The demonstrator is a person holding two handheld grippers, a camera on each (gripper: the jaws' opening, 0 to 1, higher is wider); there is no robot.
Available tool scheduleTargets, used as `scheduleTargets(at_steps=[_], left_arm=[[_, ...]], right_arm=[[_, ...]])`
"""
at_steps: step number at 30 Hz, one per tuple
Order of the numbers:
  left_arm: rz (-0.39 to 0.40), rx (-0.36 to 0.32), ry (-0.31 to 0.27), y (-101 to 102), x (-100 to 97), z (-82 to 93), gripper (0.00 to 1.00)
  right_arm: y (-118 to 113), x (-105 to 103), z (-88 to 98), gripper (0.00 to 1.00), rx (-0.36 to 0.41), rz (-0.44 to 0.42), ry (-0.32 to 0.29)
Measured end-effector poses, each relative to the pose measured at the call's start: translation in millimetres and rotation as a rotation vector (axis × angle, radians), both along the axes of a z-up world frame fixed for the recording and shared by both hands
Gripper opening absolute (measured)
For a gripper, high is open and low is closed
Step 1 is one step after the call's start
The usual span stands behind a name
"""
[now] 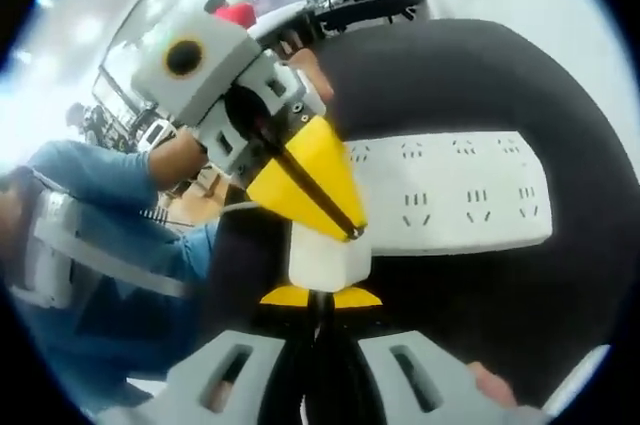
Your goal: Insert the desk lamp plug into the socket, turn on the power strip switch, turn on the lamp switch, then turn off the lamp switch, turn off the power strip switch, and remove the plug from the socket.
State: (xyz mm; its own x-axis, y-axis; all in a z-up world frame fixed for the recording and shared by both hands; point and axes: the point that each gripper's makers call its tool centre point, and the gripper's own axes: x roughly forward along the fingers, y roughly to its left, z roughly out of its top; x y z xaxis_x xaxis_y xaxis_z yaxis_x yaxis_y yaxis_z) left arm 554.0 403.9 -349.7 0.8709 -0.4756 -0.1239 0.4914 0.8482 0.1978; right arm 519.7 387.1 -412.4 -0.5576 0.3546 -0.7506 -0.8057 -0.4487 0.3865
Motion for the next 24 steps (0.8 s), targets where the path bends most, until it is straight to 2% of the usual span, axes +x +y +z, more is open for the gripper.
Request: scheduleTargets(at_steps=[6,7,9,12,13,15,18,20,24], left_arm=[[0.002,-0.012,0.005,0,0.4,1.0,0.00],[0.007,-0.051,0.006,1,1.0,2.6,0.00],[0.006,-0.064,-0.018,3,-1.0,4.2,0.00],[0.034,-0.111,-0.028,13,-6.1,8.6,0.00],[0.066,-0.126,-0.036,21,-6.0,10.9,0.05],[0.057,-0.184,-0.058,28,-12.0,20.9,0.10],[0.094,-0.163,-0.076,41,-23.2,26.1,0.13],[0.109,-0.166,-0.061,51,-29.0,23.7,0.15],[0.133,-0.183,-0.044,63,-40.2,17.6,0.25]], right_arm=[[-2,-1,1.8,0.07,0.003,-0.002,0.018],[-3,-1,2.4,0.07,0.011,0.002,0.012],[-4,-3,3.3,0.08,0.037,0.031,0.003],[-7,-3,-1.8,0.12,0.046,0.080,-0.055],[-9,-1,-4.9,0.15,0.030,0.095,-0.079],[-11,-2,-7.5,0.17,0.016,0.095,-0.092],[-14,3,-3.4,0.19,0.028,0.088,-0.107],[-14,9,1.0,0.21,0.049,0.070,-0.112],[-14,20,8.4,0.27,0.093,0.038,-0.123]])
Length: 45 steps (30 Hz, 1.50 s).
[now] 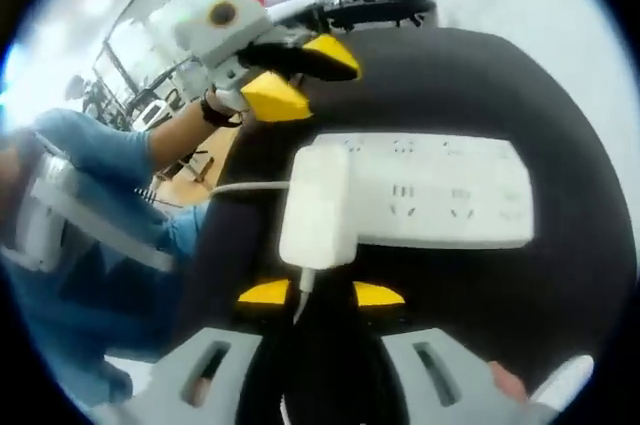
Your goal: Insert the desk lamp plug into the socket, turn on the power strip switch, turn on the lamp switch, then turn off the lamp switch, turn off the power strip switch, and remove the plug from the socket.
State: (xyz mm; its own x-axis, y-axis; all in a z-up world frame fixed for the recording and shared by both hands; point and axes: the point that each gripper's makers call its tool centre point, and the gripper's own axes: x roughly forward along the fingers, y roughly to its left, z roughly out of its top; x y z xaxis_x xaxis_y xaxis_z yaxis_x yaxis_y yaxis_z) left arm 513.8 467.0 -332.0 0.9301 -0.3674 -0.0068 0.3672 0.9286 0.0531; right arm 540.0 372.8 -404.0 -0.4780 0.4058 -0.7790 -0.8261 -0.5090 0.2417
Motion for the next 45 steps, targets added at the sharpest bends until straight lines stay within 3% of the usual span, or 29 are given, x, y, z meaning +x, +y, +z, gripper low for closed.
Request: scheduleTargets(at_steps=[2,6,8,15,20,25,28,36,45], left_arm=[[0.028,-0.005,0.002,5,-5.9,-3.1,0.31],[0.042,0.000,0.004,12,-18.7,-11.3,0.42],[0.002,-0.028,0.001,10,-26.9,-14.0,0.46],[-0.052,-0.058,0.030,2,-37.7,-31.6,0.67],[-0.056,-0.066,0.056,8,-37.7,-46.7,0.74],[-0.046,-0.086,0.065,14,-37.9,-58.3,0.76],[-0.053,-0.088,0.041,11,-37.6,-54.3,0.78],[-0.060,-0.077,0.037,10,-37.6,-56.4,0.78],[-0.079,-0.067,0.032,8,-39.3,-56.5,0.78]], right_arm=[[1,3,3.9,0.28,0.032,0.010,-0.016],[1,11,10.6,0.35,0.094,0.022,-0.106],[2,19,17.4,0.39,0.133,0.005,-0.142],[6,32,37.3,0.59,0.212,-0.106,-0.172],[3,30,55.3,0.68,0.252,-0.151,-0.212],[2,23,72.4,0.70,0.330,-0.238,-0.211],[4,23,79.3,0.70,0.381,-0.322,-0.204],[11,20,101.0,0.71,0.579,-0.490,-0.129],[10,0,94.3,0.73,0.691,-0.592,-0.083]])
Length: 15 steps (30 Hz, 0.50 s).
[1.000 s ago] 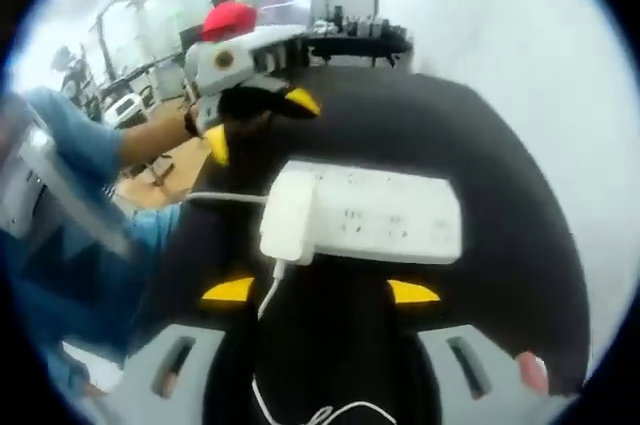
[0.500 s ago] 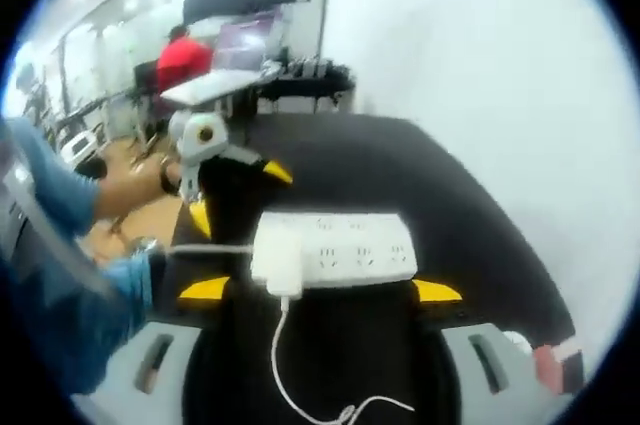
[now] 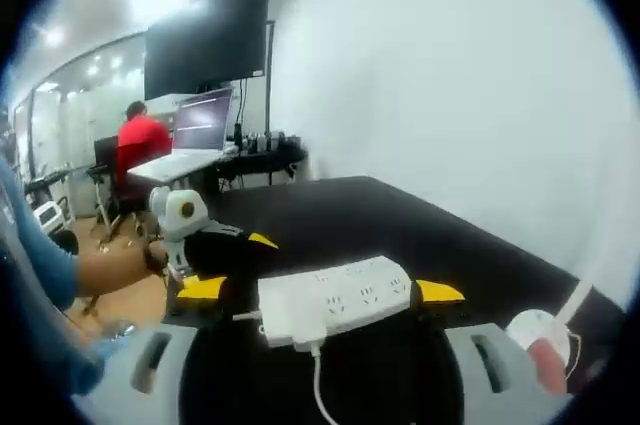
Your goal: Insert the desk lamp plug into the socket, turn on the power strip switch, turn on the lamp switch, then turn off the lamp switch, turn off the power strip switch, and remove the plug from the socket.
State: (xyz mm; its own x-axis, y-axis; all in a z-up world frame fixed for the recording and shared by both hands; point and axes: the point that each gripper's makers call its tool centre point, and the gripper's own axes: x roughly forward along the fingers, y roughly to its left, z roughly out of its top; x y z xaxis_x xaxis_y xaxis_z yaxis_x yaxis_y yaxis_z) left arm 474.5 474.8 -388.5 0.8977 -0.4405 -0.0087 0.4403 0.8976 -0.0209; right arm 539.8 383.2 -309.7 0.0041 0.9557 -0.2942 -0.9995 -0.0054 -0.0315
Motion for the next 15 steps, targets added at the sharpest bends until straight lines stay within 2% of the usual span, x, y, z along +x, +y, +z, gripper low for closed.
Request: scheduleTargets(at_steps=[4,11,15], left_arm=[[-0.007,-0.001,0.000,0,0.0,-0.2,0.78],[-0.012,-0.004,0.000,0,-0.1,-0.3,0.77],[-0.016,0.003,0.030,0,-0.7,-4.9,0.74]], right_arm=[[0,-12,-3.5,0.73,0.064,-0.027,0.004],[-1,-19,-15.8,0.75,0.079,-0.084,-0.021],[-1,-25,-24.1,0.75,0.100,-0.106,0.008]])
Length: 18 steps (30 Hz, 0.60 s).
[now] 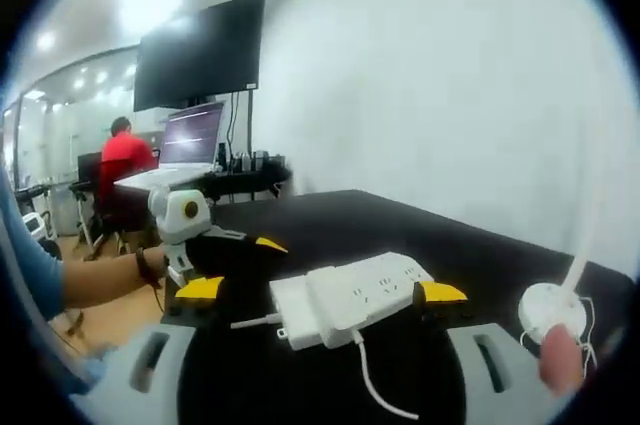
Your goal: Insert the desk lamp plug into the socket, turn on the power strip switch, turn on the lamp switch, then turn off the lamp switch, turn off the power strip switch, and remove the plug from the socket.
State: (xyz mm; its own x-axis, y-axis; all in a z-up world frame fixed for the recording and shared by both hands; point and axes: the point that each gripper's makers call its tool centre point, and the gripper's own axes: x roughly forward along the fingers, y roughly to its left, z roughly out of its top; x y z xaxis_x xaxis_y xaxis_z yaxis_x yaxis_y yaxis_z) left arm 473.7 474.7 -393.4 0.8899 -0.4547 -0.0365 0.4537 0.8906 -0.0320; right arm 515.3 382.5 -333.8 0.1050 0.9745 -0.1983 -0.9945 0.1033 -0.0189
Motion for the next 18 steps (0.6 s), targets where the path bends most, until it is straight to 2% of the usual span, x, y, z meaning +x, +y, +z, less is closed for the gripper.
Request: scheduleTargets(at_steps=[6,8,9,11,13,16,18], left_arm=[[-0.016,-0.002,0.011,-3,-0.1,-1.5,0.78],[-0.052,0.002,0.020,-6,-1.6,-2.0,0.82],[-0.069,-0.017,0.035,-7,-3.3,-1.1,0.84],[-0.065,0.025,0.049,-3,-6.3,-4.5,0.84],[-0.041,0.069,0.091,6,-8.5,-13.9,0.84],[-0.040,0.055,0.113,18,-13.2,-18.1,0.84],[-0.039,0.047,0.103,21,-19.5,-14.7,0.85]], right_arm=[[-2,-4,-15.4,0.75,0.001,-0.051,0.011],[-4,-6,-18.6,0.74,0.012,-0.062,0.030],[-4,-7,-19.4,0.74,0.016,-0.069,0.038],[-5,-8,-20.2,0.74,0.030,-0.081,0.047],[-4,-11,-21.1,0.74,0.040,-0.090,0.047],[-1,-14,-26.2,0.73,0.036,-0.102,0.044],[1,-18,-29.1,0.73,0.029,-0.105,0.040]])
